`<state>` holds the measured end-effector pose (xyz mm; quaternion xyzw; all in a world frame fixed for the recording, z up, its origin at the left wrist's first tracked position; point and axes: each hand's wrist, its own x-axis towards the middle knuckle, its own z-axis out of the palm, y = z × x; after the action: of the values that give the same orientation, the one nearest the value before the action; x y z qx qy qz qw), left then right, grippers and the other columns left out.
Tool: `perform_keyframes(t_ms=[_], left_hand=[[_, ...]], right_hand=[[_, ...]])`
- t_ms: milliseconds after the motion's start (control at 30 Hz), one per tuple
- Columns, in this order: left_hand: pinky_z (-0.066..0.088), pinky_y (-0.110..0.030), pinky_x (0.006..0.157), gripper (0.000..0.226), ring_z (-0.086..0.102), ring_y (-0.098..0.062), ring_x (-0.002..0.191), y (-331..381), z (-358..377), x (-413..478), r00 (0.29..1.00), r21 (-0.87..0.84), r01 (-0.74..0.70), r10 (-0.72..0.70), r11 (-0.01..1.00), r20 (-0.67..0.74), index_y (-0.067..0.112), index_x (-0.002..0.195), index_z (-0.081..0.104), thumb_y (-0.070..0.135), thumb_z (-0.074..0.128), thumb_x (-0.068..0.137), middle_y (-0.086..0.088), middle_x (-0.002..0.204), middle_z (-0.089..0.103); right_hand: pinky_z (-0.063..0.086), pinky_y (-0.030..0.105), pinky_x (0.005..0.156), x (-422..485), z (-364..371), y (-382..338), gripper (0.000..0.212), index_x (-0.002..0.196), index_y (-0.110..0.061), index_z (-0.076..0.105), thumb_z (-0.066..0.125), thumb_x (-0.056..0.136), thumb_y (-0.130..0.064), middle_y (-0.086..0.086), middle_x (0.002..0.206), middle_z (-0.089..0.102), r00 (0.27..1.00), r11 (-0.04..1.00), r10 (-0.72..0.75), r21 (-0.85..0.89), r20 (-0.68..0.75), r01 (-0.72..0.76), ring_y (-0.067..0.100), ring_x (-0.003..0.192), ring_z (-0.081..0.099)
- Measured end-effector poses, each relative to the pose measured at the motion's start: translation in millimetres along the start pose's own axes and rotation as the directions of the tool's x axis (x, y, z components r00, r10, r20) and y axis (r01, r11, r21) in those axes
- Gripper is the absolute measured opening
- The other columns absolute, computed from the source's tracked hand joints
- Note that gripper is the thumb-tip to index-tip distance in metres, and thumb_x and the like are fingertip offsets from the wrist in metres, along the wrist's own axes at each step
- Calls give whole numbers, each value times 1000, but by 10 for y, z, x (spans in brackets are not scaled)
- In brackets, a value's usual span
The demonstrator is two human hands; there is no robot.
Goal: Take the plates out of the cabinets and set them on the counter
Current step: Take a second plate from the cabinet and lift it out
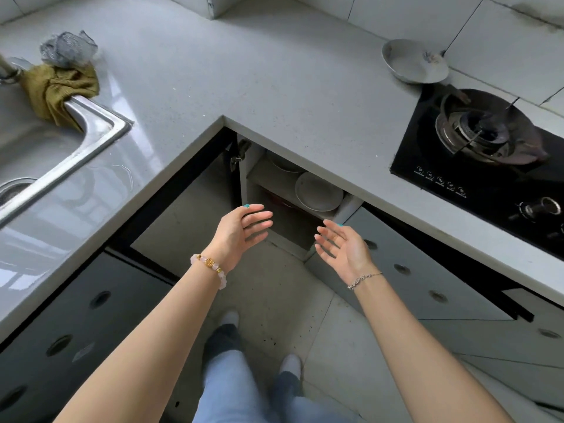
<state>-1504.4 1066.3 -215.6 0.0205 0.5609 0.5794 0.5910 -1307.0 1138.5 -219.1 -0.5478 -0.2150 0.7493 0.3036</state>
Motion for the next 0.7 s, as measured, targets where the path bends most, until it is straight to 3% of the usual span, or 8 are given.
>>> perform_keyframes(t_ms=[367,700], left_hand=[[53,-32,78,25,68,-15,81,277,-262,958,986,109,145,-152,984,64,15,103,60,24,38,96,0,89,73],[49,-32,83,28,66,-17,81,-508,-452,2222,970,43,232,-234,972,62,16,90,62,27,36,96,1,82,73]], right_hand=[[51,32,81,1035,583,429,28,103,-9,63,38,96,-19,5,99,67,975,965,158,233,-158,-118,20,93,63],[50,34,83,2475,68,977,29,106,-9,59,34,99,-19,6,110,65,958,947,217,278,-185,-161,21,100,62]])
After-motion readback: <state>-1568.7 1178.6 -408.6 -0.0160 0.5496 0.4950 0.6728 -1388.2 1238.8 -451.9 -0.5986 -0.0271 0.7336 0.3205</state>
